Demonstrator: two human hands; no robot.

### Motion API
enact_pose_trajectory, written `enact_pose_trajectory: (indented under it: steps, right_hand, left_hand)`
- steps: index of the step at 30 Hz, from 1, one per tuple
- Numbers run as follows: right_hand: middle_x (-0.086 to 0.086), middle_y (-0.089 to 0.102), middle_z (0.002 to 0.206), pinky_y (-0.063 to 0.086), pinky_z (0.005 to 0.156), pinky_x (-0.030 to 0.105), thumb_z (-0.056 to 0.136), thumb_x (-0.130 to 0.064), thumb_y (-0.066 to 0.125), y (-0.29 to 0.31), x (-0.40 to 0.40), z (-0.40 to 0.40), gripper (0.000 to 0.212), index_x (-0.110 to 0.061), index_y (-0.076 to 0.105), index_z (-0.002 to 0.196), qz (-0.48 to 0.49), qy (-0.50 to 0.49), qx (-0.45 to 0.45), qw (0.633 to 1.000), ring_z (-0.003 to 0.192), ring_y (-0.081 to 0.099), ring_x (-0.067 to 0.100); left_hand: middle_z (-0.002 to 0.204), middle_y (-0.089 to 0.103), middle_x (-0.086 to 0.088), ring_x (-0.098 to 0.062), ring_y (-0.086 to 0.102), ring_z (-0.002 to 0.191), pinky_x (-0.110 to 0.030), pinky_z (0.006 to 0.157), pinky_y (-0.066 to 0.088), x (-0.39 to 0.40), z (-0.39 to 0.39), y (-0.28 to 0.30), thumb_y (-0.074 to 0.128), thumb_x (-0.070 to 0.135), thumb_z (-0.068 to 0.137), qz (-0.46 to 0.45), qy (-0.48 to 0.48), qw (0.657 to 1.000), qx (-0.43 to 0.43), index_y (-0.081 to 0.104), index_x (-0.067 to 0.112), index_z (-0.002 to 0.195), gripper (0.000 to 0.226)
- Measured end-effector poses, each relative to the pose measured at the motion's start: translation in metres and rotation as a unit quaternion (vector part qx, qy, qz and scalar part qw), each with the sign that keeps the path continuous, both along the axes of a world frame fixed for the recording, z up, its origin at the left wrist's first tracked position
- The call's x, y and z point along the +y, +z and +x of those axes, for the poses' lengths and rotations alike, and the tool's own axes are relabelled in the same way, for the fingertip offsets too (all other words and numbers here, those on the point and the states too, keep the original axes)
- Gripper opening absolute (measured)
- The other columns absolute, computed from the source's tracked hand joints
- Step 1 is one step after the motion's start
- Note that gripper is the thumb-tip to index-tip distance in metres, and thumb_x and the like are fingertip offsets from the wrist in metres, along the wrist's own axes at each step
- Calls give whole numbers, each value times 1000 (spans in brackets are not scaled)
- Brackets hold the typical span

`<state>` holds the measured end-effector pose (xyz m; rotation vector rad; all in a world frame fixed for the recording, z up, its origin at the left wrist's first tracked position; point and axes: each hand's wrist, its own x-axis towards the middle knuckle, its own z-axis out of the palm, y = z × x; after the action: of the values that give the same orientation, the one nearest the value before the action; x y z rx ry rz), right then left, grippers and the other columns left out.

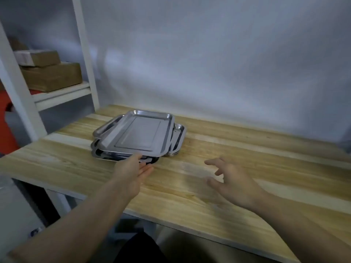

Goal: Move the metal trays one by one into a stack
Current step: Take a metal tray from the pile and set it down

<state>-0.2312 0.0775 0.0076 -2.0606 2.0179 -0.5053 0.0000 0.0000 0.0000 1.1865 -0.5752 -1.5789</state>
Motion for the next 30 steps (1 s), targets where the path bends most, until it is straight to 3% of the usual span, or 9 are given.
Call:
enact_pose_trajectory:
  steps: [3,6,7,9,11,14,18,27,30]
  right_hand:
    - [-9,56,130,52,88,30,92,-40,59,-2,-10,4,44,-28,53,134,-16,-6,-40,999,99,62,7]
    - [-10,63,118,51,80,22,91,-39,60,-5,-19,10,40,-27,58,129,-11,-19,-100,995,91,63,4]
    - [-11,64,115,50,76,19,91,-38,61,-6,-22,12,38,-27,59,128,-8,-24,-123,992,89,63,3]
    - [-11,66,108,49,73,17,91,-36,63,-6,-26,17,34,-26,62,124,-3,-31,-167,985,87,64,4]
    - [-9,68,102,54,76,23,91,-33,64,-8,-30,21,31,-24,64,121,2,-38,-211,977,84,67,7]
    - [-3,72,98,58,82,37,92,-29,63,-11,-37,24,30,-22,63,120,27,-48,-278,959,78,72,13]
    - [5,72,101,60,76,33,92,-22,62,-10,-46,32,30,-17,60,122,72,-61,-375,922,78,74,20]
    - [14,72,100,59,69,36,91,-18,66,-11,-63,55,32,-13,57,121,115,-83,-483,864,70,72,26]
    - [17,71,100,58,72,41,93,-24,63,-9,-64,57,32,-10,56,121,115,-89,-511,847,69,70,27]
  left_hand:
    - [99,63,-24,-32,65,96,-41,94,51,-10,3,-3,53,5,95,-11,11,1000,8,53,4,83,12]
    - [101,61,-22,-32,62,104,-42,101,48,-21,1,-1,52,3,94,-12,42,998,54,50,4,95,2]
    - [100,61,-19,-30,61,103,-40,100,48,-25,-1,1,52,1,94,-15,65,995,77,49,6,102,10]
    - [98,60,-10,-24,63,95,-35,93,52,-32,-2,4,54,0,92,-22,113,988,102,46,12,114,26]
    - [96,61,-5,-19,63,84,-31,74,55,-43,4,2,56,2,90,-16,161,984,81,47,14,114,29]
    - [106,66,-9,-23,66,88,-33,68,59,-67,26,-4,61,8,86,27,183,980,70,53,9,118,33]
    - [112,65,-16,-30,68,89,-35,54,60,-87,50,-6,60,4,88,39,172,983,54,54,9,127,40]
    - [116,61,-22,-32,64,84,-44,65,56,-88,60,-13,48,-7,92,26,136,989,42,47,5,133,43]
    - [103,61,-20,-30,63,81,-42,72,53,-77,54,-9,44,-8,94,19,118,991,57,50,5,124,33]
